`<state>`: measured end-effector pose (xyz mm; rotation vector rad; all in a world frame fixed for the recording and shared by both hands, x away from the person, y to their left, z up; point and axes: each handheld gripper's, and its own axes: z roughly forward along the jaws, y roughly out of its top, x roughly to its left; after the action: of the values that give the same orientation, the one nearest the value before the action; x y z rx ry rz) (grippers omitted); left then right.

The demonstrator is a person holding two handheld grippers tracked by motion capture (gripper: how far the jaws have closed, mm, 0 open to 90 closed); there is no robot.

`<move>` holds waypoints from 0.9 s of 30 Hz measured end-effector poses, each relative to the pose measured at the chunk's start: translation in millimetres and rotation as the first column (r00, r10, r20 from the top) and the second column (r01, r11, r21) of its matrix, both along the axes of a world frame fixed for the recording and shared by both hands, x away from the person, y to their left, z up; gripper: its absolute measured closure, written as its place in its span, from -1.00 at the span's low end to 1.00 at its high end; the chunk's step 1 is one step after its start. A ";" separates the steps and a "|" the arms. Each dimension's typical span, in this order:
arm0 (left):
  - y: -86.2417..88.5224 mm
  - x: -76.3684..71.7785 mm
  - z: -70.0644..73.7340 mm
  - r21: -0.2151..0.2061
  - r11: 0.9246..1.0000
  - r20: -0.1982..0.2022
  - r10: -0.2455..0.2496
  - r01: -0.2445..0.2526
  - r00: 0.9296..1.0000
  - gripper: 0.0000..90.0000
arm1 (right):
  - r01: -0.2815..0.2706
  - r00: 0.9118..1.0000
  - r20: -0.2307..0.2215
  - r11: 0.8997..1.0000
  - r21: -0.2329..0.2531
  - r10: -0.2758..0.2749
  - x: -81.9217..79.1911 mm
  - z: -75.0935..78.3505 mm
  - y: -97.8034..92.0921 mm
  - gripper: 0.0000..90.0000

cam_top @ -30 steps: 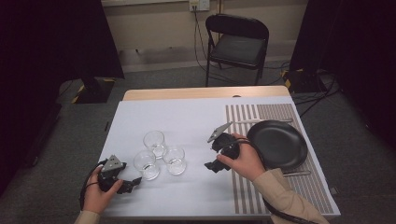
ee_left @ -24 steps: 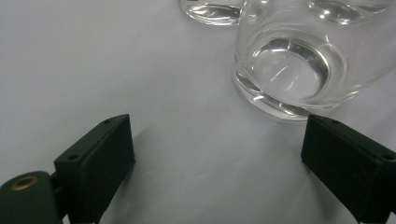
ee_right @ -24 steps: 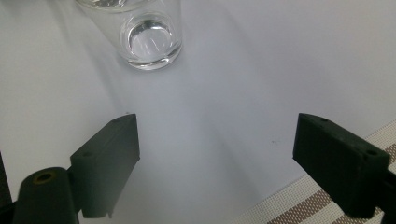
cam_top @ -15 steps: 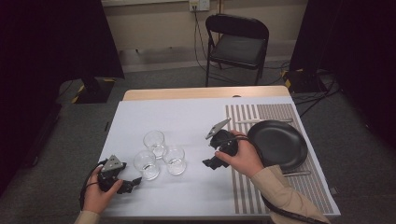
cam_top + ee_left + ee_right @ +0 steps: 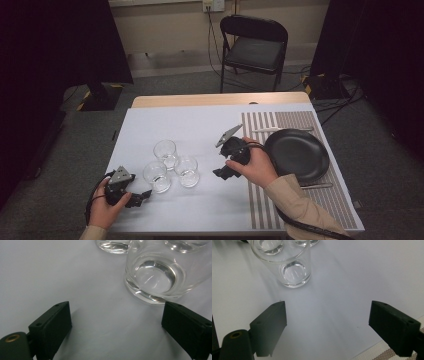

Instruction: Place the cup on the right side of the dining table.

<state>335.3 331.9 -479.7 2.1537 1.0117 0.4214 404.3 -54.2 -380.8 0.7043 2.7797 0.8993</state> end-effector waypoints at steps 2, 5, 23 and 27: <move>-0.2 -0.1 0.0 0.001 1.000 0.000 0.001 -0.001 1.000 -0.81 | -0.002 1.000 -0.002 1.000 0.001 0.002 0.3 0.3 1.0 -0.70; -0.2 -0.2 0.0 0.001 1.000 0.000 0.001 -0.001 1.000 -0.81 | -0.004 1.000 -0.001 1.000 0.000 0.004 1.2 1.1 4.8 -0.70; -0.2 -0.1 0.0 0.001 1.000 0.001 0.001 -0.001 1.000 -0.82 | -0.004 1.000 0.007 1.000 -0.009 0.004 10.0 2.2 13.7 -0.70; -0.2 0.0 0.0 0.001 1.000 0.000 0.000 0.000 1.000 -0.82 | -0.009 1.000 0.008 1.000 -0.010 0.009 11.8 3.2 16.5 -0.70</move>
<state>335.3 331.7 -479.8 2.1540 1.0117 0.4221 416.1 -37.7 -377.7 0.6862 2.7806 0.8868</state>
